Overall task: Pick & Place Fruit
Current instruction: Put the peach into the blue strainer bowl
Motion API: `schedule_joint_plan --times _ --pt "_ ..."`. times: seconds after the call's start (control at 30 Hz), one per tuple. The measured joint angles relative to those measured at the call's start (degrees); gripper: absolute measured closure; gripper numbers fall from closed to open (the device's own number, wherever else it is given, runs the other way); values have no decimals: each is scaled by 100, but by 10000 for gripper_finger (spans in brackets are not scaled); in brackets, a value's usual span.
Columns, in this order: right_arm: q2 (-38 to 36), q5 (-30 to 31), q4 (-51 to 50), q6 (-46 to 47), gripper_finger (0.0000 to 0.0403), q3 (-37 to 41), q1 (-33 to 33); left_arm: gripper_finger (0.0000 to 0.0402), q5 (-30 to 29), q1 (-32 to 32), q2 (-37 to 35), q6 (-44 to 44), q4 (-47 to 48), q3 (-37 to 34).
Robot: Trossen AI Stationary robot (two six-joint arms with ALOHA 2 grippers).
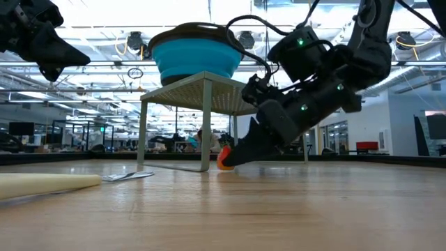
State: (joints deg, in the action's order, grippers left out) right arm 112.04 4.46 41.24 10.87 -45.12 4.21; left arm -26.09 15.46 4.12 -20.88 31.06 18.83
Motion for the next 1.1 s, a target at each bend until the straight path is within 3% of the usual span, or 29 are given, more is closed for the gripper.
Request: schedule_joint_plan --times 0.33,0.6,1.1 --pt "-1014 -3 -1844 -2 279 2 61 378 0 0 0 13 9 0" --pt "-1982 -25 -3294 36 282 4 483 378 0 0 0 11 10 0" --pt "-3463 -633 -3554 44 282 4 1209 378 0 0 0 141 24 0"
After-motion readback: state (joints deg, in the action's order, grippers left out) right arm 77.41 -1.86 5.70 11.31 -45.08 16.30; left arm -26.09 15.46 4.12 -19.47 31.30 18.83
